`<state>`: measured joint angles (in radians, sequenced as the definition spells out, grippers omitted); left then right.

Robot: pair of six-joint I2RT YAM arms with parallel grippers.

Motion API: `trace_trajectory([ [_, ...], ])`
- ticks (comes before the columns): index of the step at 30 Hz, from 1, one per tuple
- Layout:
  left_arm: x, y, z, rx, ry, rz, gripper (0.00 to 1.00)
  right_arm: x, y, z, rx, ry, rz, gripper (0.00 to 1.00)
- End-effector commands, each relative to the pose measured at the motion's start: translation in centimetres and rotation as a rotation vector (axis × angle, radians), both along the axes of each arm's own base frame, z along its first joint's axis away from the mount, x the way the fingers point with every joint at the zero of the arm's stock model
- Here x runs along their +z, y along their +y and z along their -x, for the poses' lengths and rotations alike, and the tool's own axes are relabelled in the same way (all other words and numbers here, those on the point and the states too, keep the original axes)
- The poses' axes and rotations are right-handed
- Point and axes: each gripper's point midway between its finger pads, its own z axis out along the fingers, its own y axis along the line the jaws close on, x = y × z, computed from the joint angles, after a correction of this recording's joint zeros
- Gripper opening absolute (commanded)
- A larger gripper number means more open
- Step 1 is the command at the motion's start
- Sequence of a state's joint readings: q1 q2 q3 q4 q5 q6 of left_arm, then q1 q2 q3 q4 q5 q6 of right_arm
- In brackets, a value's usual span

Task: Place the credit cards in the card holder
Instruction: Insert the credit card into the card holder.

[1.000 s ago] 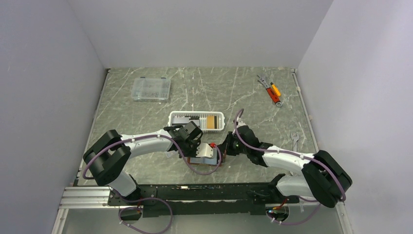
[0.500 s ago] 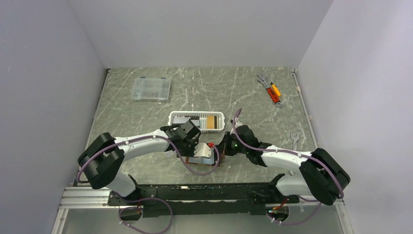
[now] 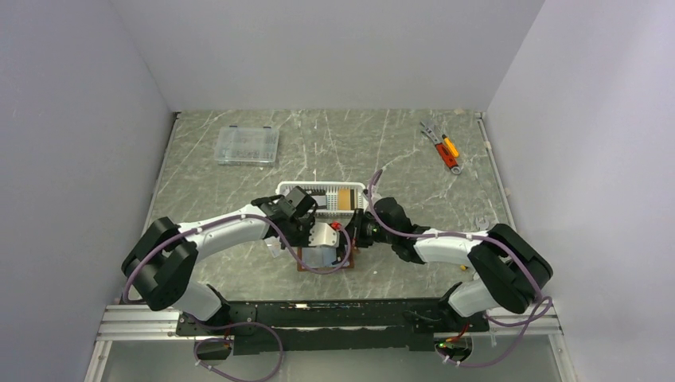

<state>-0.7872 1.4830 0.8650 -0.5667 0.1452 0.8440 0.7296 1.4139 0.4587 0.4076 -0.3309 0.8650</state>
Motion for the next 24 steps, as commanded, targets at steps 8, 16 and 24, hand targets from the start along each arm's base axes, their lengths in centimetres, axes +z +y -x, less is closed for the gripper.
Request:
trace_trajectory([
  [8,1.8,0.7,-0.6,-0.008,-0.020,0.058,0.00,3.0,3.4,-0.7,0.066,-0.057,-0.104,0.00],
  [16,3.0,1.3,-1.0,-0.003,-0.039,0.081,0.00,1.5,4.2,-0.8,0.080,-0.024,-0.075,0.00],
  [24,2.0,-1.0,0.9,-0.097,-0.007,0.096,0.00,-0.3,3.5,-1.0,0.071,0.032,-0.071,0.00],
])
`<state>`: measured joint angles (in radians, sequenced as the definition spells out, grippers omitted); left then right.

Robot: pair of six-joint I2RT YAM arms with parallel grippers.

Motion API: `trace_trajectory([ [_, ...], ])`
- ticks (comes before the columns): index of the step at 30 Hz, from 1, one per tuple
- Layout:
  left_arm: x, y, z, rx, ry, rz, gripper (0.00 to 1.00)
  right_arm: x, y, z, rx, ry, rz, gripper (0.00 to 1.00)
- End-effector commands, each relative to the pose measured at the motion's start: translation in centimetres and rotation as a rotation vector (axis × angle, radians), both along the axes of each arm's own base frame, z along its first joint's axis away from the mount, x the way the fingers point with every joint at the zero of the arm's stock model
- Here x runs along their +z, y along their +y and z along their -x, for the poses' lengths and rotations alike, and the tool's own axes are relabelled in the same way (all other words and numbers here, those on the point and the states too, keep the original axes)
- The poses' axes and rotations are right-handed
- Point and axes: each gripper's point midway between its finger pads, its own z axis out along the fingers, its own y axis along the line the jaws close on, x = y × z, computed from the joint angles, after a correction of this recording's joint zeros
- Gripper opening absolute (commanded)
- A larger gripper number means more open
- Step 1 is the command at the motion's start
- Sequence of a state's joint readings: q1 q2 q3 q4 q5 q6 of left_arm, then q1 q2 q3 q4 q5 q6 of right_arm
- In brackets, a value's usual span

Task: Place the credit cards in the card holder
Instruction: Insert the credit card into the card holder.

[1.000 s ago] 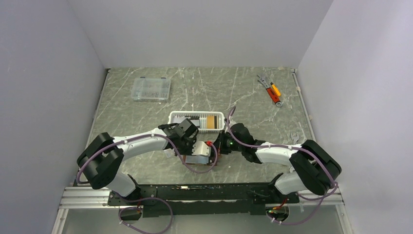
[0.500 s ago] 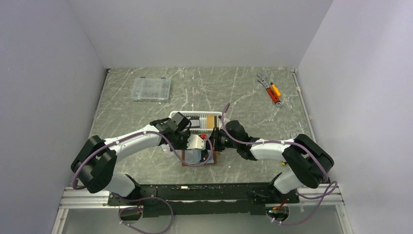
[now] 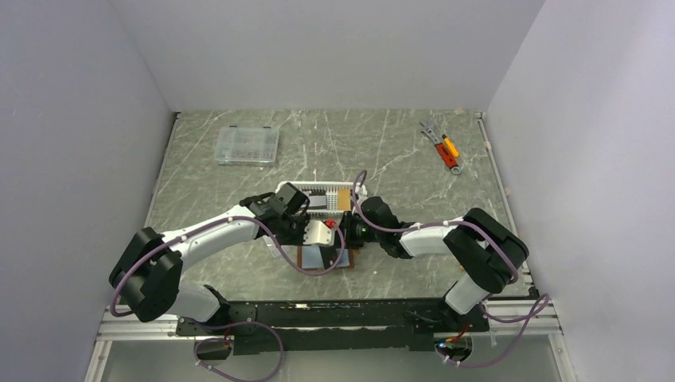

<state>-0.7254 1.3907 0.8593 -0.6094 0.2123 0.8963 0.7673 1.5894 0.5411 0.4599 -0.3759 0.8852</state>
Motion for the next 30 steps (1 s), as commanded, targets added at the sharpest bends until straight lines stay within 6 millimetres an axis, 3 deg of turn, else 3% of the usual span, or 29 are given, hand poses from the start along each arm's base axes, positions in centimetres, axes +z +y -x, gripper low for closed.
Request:
trace_trajectory([
  [1,-0.7,-2.1,1.4,-0.103,0.003,0.017,0.00,1.4,0.7,-1.2,0.006,-0.019,-0.084,0.00],
  [13,-4.5,-0.8,2.0,-0.122,0.001,-0.071,0.00,1.3,0.2,-2.6,-0.072,-0.031,-0.116,0.00],
  [23,-5.5,-1.2,4.2,-0.163,0.039,-0.084,0.00,0.3,-1.5,-3.2,-0.205,-0.047,-0.097,0.00],
  [30,-6.2,-0.9,5.8,-0.177,0.072,-0.104,0.00,-0.3,-1.3,-2.8,-0.217,-0.024,-0.143,0.00],
])
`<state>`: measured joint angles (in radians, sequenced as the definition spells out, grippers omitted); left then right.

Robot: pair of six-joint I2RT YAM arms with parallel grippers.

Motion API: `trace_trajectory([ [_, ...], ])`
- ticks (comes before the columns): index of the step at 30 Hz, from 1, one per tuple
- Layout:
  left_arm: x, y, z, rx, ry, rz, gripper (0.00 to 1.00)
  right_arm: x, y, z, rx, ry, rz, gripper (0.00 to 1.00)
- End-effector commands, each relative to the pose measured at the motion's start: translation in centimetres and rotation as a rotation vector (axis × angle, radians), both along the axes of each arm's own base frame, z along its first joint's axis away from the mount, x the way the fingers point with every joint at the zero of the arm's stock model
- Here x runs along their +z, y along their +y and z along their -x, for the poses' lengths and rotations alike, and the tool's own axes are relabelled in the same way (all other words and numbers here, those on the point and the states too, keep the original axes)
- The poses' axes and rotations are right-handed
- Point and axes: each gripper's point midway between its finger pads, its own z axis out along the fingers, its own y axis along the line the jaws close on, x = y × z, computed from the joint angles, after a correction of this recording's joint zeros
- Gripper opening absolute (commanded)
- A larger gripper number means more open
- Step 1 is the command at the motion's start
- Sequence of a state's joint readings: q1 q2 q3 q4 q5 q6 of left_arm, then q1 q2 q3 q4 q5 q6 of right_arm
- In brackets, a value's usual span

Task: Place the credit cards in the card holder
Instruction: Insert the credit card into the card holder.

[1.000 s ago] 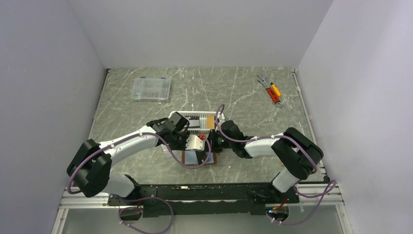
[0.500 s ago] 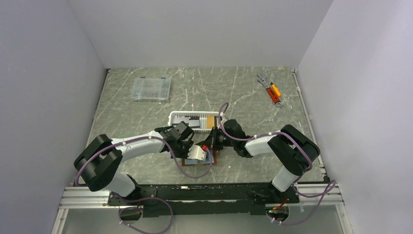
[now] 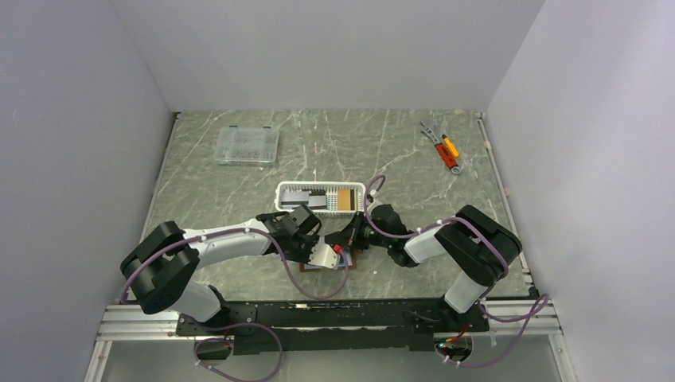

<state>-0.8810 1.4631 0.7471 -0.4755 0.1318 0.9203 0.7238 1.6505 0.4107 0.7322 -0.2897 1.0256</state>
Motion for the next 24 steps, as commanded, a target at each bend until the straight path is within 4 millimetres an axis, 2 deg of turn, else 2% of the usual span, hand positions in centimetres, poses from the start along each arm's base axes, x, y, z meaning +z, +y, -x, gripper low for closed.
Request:
trace_trajectory([
  [1,-1.9,0.6,3.2,-0.031,0.105,-0.026,0.00,1.3,0.5,-0.9,-0.036,-0.050,-0.067,0.00],
  [5,-2.3,0.9,3.9,-0.032,0.107,-0.041,0.00,1.5,0.2,-0.7,-0.041,-0.058,-0.064,0.00],
  [13,-1.8,0.1,4.9,0.023,0.153,-0.016,0.00,2.6,-0.2,-1.0,-0.058,-0.080,-0.069,0.00],
  [16,-2.3,0.5,5.0,0.038,0.147,-0.030,0.00,2.9,-0.5,-1.0,-0.062,-0.096,-0.055,0.00],
  [24,-2.6,0.8,5.2,0.036,0.141,-0.043,0.00,1.8,-0.6,-0.9,-0.048,-0.091,-0.024,0.00],
])
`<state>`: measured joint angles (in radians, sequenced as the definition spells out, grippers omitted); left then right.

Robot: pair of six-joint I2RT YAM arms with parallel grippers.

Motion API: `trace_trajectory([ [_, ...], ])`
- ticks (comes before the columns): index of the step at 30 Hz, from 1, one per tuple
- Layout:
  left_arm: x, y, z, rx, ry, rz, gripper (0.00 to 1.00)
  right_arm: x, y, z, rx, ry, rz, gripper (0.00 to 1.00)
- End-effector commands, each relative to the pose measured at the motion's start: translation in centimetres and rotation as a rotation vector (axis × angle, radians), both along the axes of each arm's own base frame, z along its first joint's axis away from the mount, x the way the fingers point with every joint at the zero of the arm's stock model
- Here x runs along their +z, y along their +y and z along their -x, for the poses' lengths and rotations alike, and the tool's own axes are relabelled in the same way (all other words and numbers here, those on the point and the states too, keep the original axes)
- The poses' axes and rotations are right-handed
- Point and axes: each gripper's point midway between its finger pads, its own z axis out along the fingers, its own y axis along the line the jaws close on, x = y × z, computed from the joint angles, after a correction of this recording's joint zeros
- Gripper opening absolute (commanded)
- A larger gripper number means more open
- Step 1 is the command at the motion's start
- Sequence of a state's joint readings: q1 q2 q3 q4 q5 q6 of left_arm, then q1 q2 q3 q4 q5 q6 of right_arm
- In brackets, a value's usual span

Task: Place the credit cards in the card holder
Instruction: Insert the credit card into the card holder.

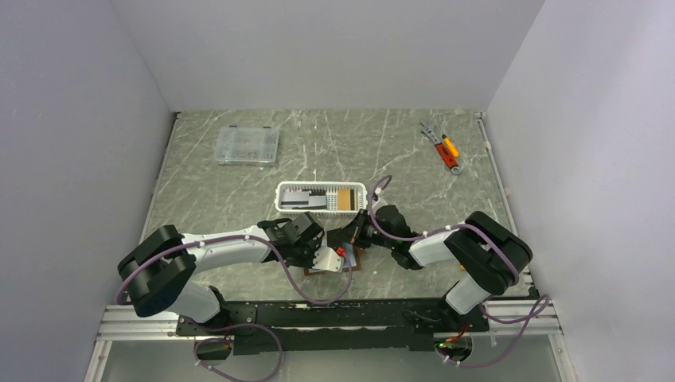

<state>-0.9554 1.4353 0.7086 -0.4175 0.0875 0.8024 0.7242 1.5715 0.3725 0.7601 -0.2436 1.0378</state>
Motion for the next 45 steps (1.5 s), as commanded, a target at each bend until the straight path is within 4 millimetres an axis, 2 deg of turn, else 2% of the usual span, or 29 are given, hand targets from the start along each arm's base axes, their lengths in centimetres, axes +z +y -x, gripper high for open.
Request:
trace_trajectory([
  [1,-2.6,1.8,4.0,-0.018,0.162,-0.071,0.00,-0.3,-0.2,-0.5,-0.009,-0.039,0.022,0.00],
  [5,-2.6,1.8,4.1,-0.023,0.157,-0.073,0.00,0.0,-0.6,-0.7,-0.026,-0.064,0.017,0.00],
  [10,-2.5,1.4,3.9,-0.011,0.138,-0.063,0.00,0.5,0.3,-0.6,-0.003,-0.068,-0.035,0.00],
  [20,-2.9,1.6,4.4,-0.021,0.145,-0.081,0.00,-0.2,0.3,-0.2,-0.018,-0.034,-0.048,0.00],
  [30,-3.1,1.7,4.9,-0.026,0.156,-0.087,0.00,2.1,-0.3,-0.5,-0.046,-0.099,-0.075,0.00],
  [39,-3.0,1.6,4.7,-0.016,0.148,-0.089,0.00,0.8,0.4,-0.1,-0.033,-0.079,-0.063,0.00],
  [45,-2.9,1.6,4.7,-0.017,0.145,-0.086,0.00,0.6,0.9,0.0,-0.023,-0.084,-0.062,0.00],
])
